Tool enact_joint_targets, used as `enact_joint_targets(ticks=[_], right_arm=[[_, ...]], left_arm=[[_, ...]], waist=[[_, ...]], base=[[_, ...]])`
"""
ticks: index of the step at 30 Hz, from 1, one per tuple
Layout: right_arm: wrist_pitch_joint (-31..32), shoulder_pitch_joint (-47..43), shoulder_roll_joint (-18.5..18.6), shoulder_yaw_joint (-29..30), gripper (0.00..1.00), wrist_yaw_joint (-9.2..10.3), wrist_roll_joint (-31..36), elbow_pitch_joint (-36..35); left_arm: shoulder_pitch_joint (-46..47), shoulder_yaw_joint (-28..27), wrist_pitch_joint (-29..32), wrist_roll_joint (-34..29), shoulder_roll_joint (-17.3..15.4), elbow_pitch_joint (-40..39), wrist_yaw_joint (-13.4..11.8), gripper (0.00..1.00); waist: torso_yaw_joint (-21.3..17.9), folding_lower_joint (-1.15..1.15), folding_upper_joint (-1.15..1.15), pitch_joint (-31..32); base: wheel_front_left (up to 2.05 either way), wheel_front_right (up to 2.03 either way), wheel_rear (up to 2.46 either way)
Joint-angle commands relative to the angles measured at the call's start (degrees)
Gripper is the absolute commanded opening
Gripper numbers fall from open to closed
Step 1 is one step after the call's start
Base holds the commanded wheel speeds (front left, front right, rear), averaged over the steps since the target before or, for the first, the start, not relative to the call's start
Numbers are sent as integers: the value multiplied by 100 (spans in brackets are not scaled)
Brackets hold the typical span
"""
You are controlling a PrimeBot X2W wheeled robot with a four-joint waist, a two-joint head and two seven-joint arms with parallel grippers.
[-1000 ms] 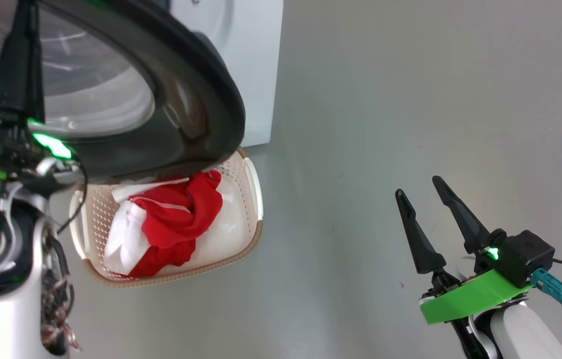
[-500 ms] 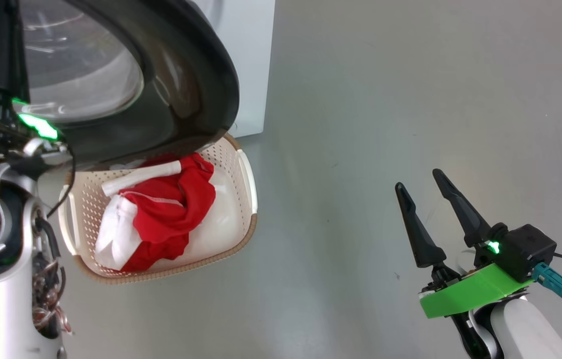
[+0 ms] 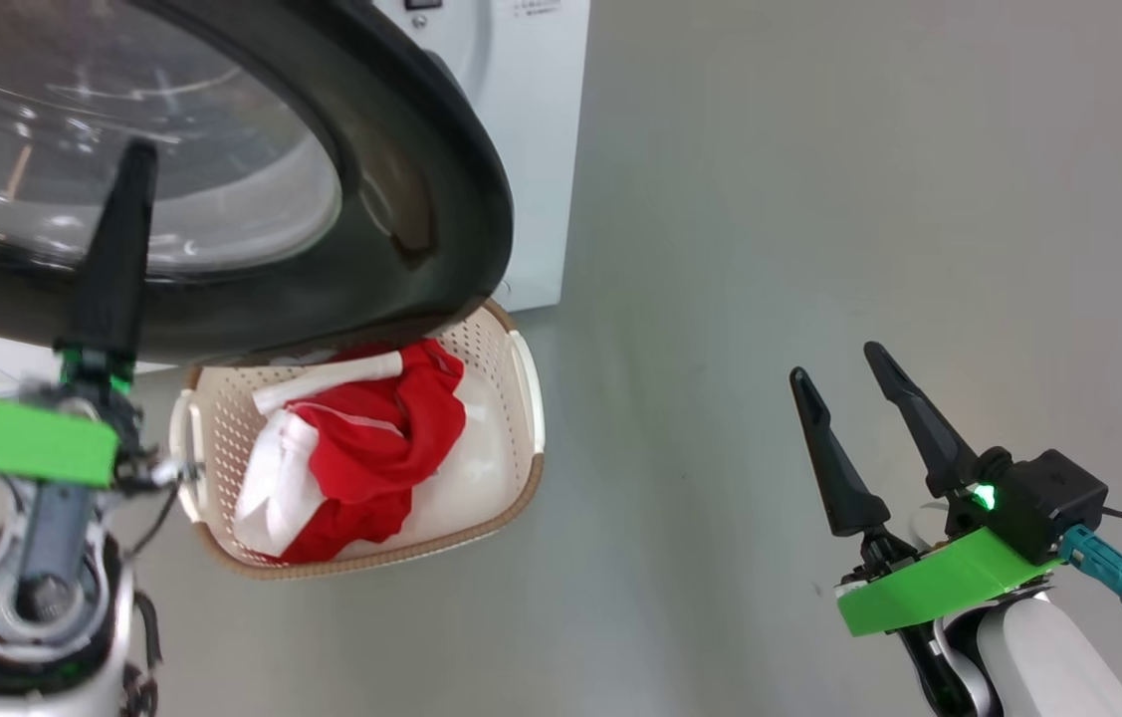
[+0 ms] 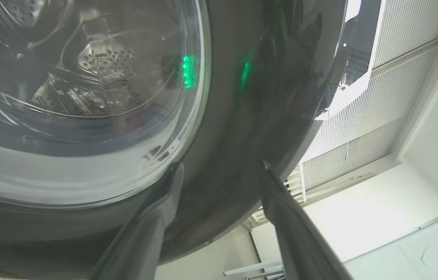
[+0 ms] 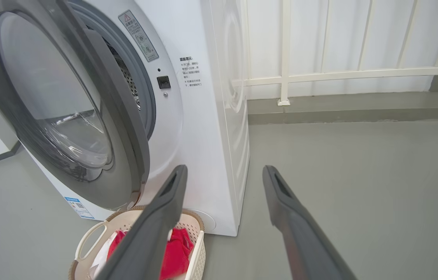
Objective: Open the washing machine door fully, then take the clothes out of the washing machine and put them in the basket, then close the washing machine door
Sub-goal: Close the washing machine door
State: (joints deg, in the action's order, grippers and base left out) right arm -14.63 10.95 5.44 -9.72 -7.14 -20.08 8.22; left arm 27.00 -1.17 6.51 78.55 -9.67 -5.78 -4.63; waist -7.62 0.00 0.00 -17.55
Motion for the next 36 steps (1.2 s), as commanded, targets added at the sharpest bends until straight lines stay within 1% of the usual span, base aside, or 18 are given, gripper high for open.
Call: enact_joint_targets(ticks=[1, 6, 8, 12, 18, 19, 28, 31, 36], right_arm=[[-37, 21, 21, -100, 100, -35, 34, -106], [-37, -49, 4, -106, 100, -35, 36, -54], [-37, -97, 2, -94, 100, -35, 37, -36], [-37, -184, 0, -77, 100, -35, 42, -13], [-37, -263, 5, -60, 100, -35, 15, -23], [-37, -263, 5, -60, 100, -35, 15, -23], [-37, -366, 9, 55, 100, -35, 183, -111], [-37, -422, -15, 94, 100, -35, 250, -131], [-37, -532, -50, 159, 100, -35, 335, -142]], left_arm=[[-167, -133, -129, -189, -199, -147, 84, 100], [-664, -34, -558, -987, -458, -25, 270, 100], [-894, 86, -744, -1456, -601, 38, 284, 100], [-1327, 389, -1173, -2417, -806, 110, 223, 100], [-1749, 640, -1723, -3439, -1018, 261, 37, 100], [-1749, 640, -1723, -3439, -1018, 261, 37, 100], [-2200, 713, -2076, -4318, -1185, 321, -60, 100], [-2356, 689, -2114, -4525, -1182, 375, -100, 100], [-2582, 698, -2135, -4621, -1066, 484, -93, 100]], waist=[[94, 0, 0, 135], [161, 0, 0, 395], [182, 0, 0, 506], [192, 0, 0, 702], [222, 0, 0, 883], [222, 0, 0, 883], [204, 0, 0, 1124], [196, 0, 0, 1205], [215, 0, 0, 1367]], base=[[0, 0, 0], [0, 0, 0], [0, 0, 0], [0, 0, 0], [0, 0, 0], [0, 0, 0], [0, 0, 0], [0, 0, 0], [0, 0, 0]])
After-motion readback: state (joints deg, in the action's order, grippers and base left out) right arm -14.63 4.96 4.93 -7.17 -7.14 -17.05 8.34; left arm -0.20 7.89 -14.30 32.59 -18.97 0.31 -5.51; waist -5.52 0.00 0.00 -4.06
